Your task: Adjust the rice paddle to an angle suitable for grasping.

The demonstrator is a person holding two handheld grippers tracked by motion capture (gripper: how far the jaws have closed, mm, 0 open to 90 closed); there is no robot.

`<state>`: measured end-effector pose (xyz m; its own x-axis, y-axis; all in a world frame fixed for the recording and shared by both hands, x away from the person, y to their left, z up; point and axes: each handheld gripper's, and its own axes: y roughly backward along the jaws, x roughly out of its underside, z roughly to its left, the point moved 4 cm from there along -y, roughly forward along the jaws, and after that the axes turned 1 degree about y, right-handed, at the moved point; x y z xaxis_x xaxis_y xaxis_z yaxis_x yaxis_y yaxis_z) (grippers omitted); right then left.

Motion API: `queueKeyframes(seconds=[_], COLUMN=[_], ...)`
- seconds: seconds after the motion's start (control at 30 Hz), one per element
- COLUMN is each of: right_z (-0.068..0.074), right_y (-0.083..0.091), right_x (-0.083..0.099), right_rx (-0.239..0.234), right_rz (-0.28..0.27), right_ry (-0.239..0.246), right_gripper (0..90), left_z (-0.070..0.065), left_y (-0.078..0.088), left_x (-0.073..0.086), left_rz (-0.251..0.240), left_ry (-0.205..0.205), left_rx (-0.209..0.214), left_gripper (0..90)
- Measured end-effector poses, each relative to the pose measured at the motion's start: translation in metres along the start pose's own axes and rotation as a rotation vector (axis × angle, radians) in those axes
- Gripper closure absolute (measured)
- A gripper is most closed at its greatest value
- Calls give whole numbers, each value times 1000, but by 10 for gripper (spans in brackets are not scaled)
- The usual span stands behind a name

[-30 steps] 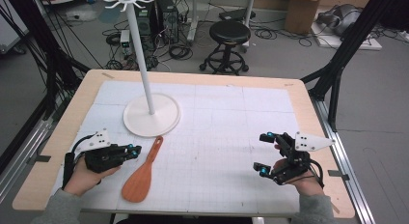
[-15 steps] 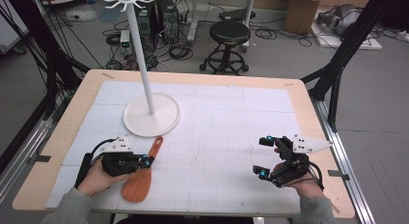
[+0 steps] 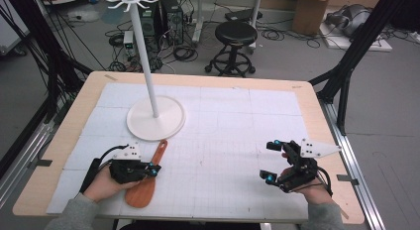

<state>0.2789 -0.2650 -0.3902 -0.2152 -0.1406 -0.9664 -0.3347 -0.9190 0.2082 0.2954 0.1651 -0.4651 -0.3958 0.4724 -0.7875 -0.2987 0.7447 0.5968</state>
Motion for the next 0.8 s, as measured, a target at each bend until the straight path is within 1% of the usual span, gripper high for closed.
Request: queueKeyframes(seconds=[0.1, 0.17, 0.27, 0.33, 0.4, 0.43, 0.47, 0.57, 0.63, 0.8], right_z=[0, 0, -1, -1, -2, -1, -1, -2, -2, -1], right_y=[0, 0, 0, 0, 0, 0, 0, 0, 0, 0], right_x=[1, 2, 2, 3, 3, 4, 4, 4, 4, 4], right_rx=[-2, -4, -1, -1, 2, 3, 3, 3, 3, 2], right_rz=[5, 7, 7, 7, 7, 13, 13, 15, 16, 19], right_ry=[-7, -9, -12, -12, -12, -19, -19, -18, -18, -21], right_gripper=[0, 0, 0, 0, 0, 0, 0, 0, 0, 0], left_z=[-1, -1, -3, -4, -4, -4, -4, -6, -7, -6], left_y=[-2, -5, -5, -5, -2, 1, 1, 3, 4, 10], left_x=[2, 3, 3, 3, 4, 6, 6, 8, 9, 13], left_rz=[27, 44, 52, 59, 69, 82, 82, 97, 101, 109], left_ry=[-13, -13, -35, -38, -35, -35, -35, -36, -30, -32], left_rx=[-3, -6, -16, -23, -17, -9, -9, 13, 22, 32], left_gripper=[895, 895, 895, 895, 896, 896, 896, 896, 896, 896])
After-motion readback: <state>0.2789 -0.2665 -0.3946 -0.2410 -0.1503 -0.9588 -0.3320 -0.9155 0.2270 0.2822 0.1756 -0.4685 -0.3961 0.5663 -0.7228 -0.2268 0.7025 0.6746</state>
